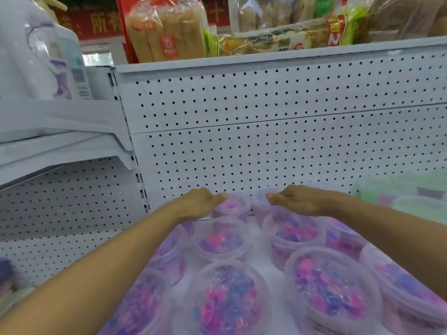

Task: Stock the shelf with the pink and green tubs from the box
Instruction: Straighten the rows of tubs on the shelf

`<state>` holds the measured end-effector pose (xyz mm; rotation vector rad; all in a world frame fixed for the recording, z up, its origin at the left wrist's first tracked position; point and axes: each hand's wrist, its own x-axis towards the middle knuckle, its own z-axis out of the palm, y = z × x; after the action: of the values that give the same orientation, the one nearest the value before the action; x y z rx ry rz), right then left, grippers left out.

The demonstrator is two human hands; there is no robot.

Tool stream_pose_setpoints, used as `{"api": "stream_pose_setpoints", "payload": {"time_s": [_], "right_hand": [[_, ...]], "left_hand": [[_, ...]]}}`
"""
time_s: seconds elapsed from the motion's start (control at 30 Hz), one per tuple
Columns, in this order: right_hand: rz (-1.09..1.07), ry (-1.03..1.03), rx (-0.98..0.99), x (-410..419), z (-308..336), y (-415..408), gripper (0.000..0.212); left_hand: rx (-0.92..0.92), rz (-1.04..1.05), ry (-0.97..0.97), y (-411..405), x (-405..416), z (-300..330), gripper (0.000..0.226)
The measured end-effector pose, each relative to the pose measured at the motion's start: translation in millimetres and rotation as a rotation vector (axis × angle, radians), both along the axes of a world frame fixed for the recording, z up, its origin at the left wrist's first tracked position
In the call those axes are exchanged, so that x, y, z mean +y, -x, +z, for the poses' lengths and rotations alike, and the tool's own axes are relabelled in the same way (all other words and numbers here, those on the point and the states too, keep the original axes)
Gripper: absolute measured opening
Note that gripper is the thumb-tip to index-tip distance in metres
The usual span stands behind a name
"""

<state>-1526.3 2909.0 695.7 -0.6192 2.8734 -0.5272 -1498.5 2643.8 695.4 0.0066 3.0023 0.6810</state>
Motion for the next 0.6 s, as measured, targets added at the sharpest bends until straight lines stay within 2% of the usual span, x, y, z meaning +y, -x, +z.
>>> {"api": "stream_pose_setpoints", "payload": {"time_s": [0.1,0.23,0.4,0.53,0.6], "right_hand": [[0.013,-0.011,-0.005,0,0,1,0.077],[0.028,0.037,0.073,-11,0,2,0.058],[0.158,0.072,0.045,-48,-5,-3,0.059],[0.156,0.023,0.053,-64,-5,2,0.065],[0.143,0.026,0.040,-65,-5,5,0.064]], "left_hand": [[0.016,0.004,-0.116,-3,-15,13,0.058],[0.129,0.140,-0.189,-15,-60,26,0.043],[-0.045,0.273,-0.165,-30,-103,9,0.054],[-0.049,0.277,-0.307,-29,-104,-1,0.045],[-0.079,0.281,-0.368,-27,-100,1,0.053]]}}
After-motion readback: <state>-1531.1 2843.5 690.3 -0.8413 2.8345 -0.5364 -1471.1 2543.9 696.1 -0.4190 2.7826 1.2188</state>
